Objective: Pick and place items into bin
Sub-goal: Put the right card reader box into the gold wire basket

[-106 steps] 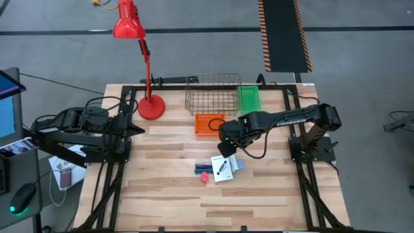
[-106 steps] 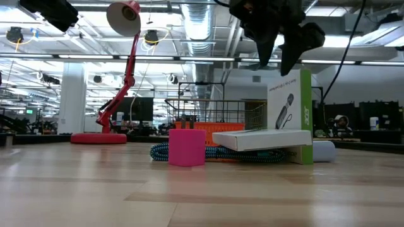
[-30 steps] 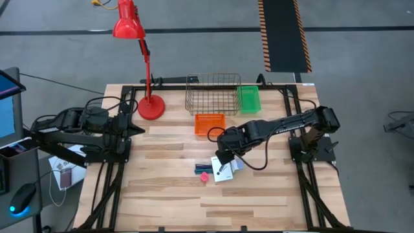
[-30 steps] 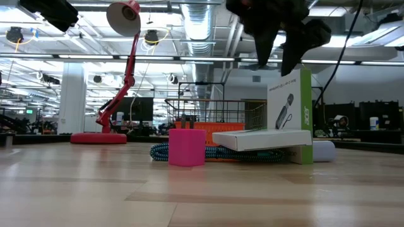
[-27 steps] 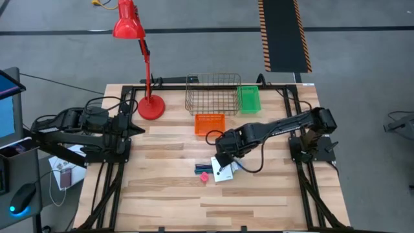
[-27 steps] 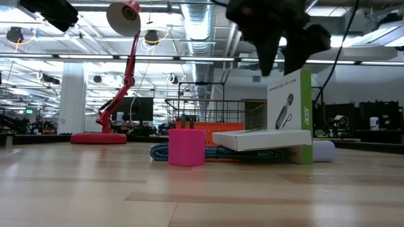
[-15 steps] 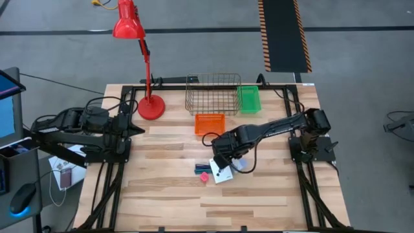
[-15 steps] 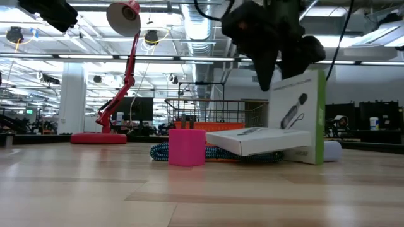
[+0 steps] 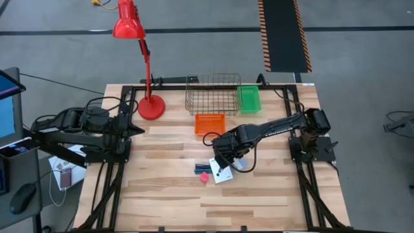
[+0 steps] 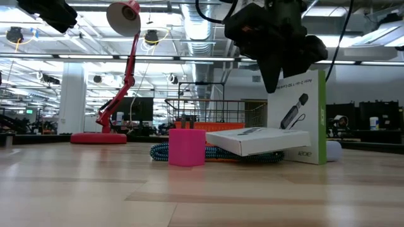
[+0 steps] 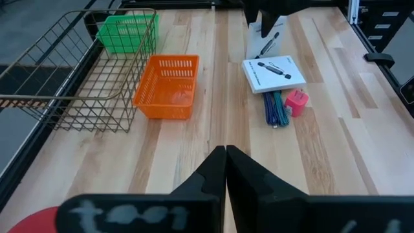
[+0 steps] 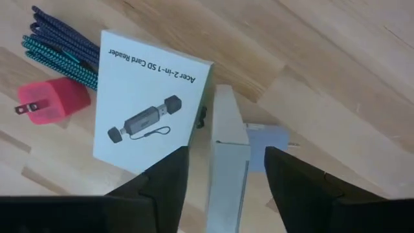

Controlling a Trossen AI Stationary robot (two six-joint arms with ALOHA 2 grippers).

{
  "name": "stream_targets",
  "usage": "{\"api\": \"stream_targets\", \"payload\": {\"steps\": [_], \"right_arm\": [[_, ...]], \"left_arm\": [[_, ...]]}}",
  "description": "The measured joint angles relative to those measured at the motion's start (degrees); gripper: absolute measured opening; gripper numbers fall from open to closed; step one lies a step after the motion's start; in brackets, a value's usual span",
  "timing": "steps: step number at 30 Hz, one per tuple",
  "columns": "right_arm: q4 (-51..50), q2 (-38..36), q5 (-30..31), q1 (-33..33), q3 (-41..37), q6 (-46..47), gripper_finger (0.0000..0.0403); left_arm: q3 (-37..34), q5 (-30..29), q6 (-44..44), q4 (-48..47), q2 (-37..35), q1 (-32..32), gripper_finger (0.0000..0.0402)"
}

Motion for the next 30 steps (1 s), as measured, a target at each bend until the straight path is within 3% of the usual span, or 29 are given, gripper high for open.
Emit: {"api": "stream_targets", "payload": {"steps": [15,30], "right_arm": [[-0.2,0.0,-1.1,0.0,0.0,0.0,0.0047],[-1.6,-0.5,-1.7,-0.4,0.0,0.7,0.0043]], "left_arm": [[0.0,0.0,-0.2,0.0,0.0,0.0,0.0],[0.0,0.0,-0.1,0.0,0.0,0.0,0.0]]}}
